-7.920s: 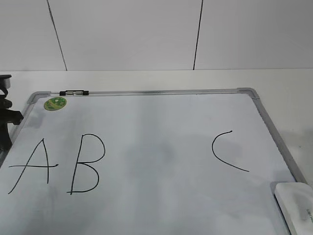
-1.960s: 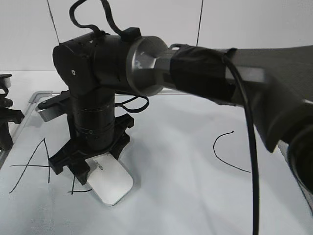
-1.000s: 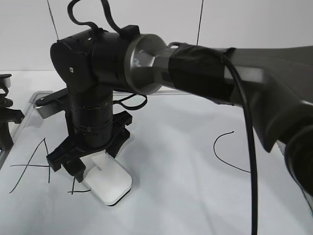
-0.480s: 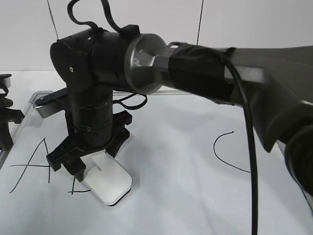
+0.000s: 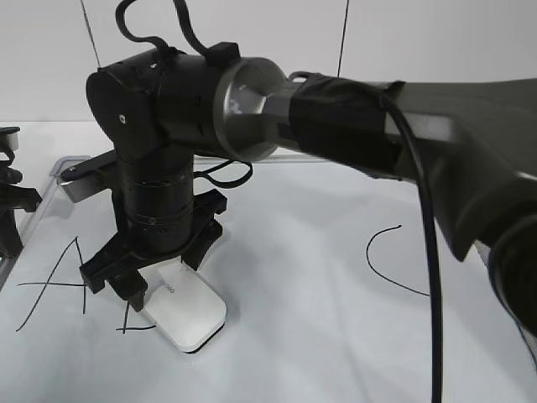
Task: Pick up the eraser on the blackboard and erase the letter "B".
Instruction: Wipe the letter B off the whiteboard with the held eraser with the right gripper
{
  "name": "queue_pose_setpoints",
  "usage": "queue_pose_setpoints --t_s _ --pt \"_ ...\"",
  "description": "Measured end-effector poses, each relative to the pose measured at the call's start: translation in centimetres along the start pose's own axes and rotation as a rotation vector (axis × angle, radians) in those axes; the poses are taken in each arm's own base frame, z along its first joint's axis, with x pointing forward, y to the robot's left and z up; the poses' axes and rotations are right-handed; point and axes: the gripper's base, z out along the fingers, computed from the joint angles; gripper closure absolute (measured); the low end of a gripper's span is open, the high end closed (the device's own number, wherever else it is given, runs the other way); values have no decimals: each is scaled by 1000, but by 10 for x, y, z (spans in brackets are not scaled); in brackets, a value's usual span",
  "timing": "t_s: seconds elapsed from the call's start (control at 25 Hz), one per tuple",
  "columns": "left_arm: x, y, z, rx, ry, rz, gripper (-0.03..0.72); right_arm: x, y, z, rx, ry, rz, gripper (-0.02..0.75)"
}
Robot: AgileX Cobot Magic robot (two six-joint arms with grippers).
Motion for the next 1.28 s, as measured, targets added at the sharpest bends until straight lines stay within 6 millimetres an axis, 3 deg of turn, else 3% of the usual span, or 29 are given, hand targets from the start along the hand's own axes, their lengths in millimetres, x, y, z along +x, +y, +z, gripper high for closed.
queue_pose_setpoints --t_s 1.28 --pt "0 0 0 2 0 -1 669 1 0 18 -5 37 5 148"
